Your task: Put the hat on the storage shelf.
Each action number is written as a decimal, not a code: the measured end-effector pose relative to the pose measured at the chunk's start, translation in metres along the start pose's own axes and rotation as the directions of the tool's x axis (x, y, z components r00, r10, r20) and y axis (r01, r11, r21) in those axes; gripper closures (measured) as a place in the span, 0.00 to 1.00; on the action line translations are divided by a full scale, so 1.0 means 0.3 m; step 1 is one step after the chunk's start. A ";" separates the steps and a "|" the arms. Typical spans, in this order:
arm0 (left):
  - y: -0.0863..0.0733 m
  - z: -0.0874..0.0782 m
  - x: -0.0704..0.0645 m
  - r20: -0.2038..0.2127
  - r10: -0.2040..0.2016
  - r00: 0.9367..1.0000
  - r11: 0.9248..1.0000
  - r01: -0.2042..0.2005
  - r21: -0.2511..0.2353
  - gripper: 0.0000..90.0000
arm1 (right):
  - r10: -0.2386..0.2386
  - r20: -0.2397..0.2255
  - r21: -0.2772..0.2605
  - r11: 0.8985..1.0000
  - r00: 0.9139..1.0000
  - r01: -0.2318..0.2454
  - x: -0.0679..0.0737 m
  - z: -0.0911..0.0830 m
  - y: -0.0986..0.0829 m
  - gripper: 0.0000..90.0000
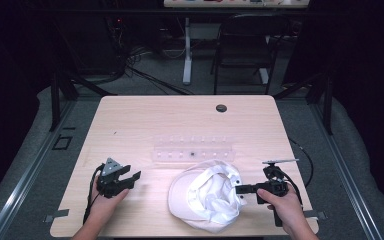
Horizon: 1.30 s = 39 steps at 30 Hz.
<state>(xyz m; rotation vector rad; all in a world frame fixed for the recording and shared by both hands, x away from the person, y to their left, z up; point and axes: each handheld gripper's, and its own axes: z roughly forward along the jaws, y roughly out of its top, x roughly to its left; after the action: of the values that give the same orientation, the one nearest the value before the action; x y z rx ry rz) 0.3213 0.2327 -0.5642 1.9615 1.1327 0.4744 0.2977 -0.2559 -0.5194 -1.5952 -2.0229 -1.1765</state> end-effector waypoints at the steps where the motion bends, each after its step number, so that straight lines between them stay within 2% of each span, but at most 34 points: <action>1: 0.000 0.000 0.000 0.000 0.000 1.000 1.000 0.000 0.000 0.55 | -0.004 0.003 -0.002 1.000 1.000 0.004 0.001 0.000 0.000 0.83; 11: 0.000 0.000 0.002 0.001 0.001 1.000 1.000 -0.001 0.002 0.55 | -0.011 -0.015 -0.021 1.000 1.000 0.011 0.014 -0.007 0.003 0.89; 13: -0.001 0.000 0.001 0.001 -0.002 1.000 1.000 0.002 0.002 0.55 | -0.021 -0.018 -0.016 1.000 1.000 0.021 0.016 -0.009 0.005 0.89; 27: 0.000 -0.002 0.002 -0.002 0.000 1.000 1.000 0.000 0.002 0.55 | -0.015 -0.061 -0.055 0.998 0.998 0.011 0.036 -0.029 0.016 0.91; 32: 0.000 -0.002 0.002 -0.003 0.001 1.000 1.000 -0.001 0.002 0.55 | -0.022 -0.093 -0.064 0.998 0.995 0.016 0.049 -0.039 0.023 0.91; 35: 0.001 -0.002 0.003 -0.003 0.001 1.000 1.000 -0.001 -0.001 0.55 | -0.017 -0.131 -0.068 0.998 0.991 0.008 0.057 -0.044 0.029 0.91; 37: 0.001 -0.002 0.003 -0.004 0.001 1.000 1.000 -0.001 0.001 0.55 | -0.015 -0.139 -0.064 0.998 0.990 0.007 0.067 -0.047 0.034 0.91; 39: 0.000 -0.002 0.003 -0.002 0.001 1.000 1.000 -0.001 -0.002 0.55 | -0.021 -0.168 -0.068 0.998 0.986 0.010 0.074 -0.048 0.041 0.91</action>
<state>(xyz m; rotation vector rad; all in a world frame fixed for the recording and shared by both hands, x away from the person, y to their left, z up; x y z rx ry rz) 0.3214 0.2335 -0.5638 1.9599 1.1320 0.4777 0.2981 -0.2515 -0.4905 -1.4585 -1.9106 -1.3493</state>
